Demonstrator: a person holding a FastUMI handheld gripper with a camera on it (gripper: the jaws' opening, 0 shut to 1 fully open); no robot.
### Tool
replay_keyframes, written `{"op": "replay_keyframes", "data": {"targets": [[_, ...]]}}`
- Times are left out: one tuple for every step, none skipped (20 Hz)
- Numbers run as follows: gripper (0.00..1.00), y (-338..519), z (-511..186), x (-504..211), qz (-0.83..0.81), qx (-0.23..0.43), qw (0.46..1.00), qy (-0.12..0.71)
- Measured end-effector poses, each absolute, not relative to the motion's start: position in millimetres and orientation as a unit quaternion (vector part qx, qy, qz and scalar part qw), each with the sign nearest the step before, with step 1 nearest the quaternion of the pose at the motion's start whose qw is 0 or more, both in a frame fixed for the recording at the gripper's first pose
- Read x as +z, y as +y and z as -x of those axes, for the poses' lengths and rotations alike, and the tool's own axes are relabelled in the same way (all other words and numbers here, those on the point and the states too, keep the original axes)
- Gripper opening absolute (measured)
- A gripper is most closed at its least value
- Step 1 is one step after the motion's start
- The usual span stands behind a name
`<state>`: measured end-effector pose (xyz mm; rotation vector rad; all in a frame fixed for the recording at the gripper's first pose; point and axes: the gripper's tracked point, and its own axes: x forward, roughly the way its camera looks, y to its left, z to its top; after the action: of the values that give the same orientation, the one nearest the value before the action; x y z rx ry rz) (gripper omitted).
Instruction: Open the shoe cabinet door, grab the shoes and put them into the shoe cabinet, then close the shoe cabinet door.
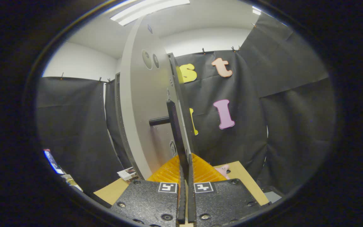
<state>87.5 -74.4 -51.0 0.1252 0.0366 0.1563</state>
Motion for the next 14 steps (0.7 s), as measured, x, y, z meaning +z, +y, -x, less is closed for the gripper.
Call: {"op": "replay_keyframes", "data": {"targets": [[0.08,-75,-88,-53,-0.065,0.066,0.996,0.018],[0.1,-78,-84,-53,-0.06,0.055,0.997,0.013],[0.21,-87,-73,-55,-0.049,0.034,0.998,0.006],[0.32,-93,-63,-55,-0.038,0.017,0.999,-0.003],[0.43,-96,-54,-59,-0.022,0.0,1.0,-0.002],[0.52,-96,-42,-66,-0.012,-0.012,1.0,0.001],[0.61,-93,-36,-74,-0.007,-0.014,1.0,0.007],[0.66,-86,-27,-81,-0.005,-0.008,1.0,0.012],[0.71,-80,-21,-86,-0.001,-0.002,1.0,0.014],[0.85,-74,-15,-93,0.004,0.001,1.0,0.017],[0.9,-69,-9,-100,0.007,0.0,1.0,0.019],[0.95,-64,-4,-108,0.01,0.001,1.0,0.024],[0.99,-55,0,-115,0.01,0.006,1.0,0.027],[1.0,-44,2,-122,0.009,0.016,0.999,0.03]]}}
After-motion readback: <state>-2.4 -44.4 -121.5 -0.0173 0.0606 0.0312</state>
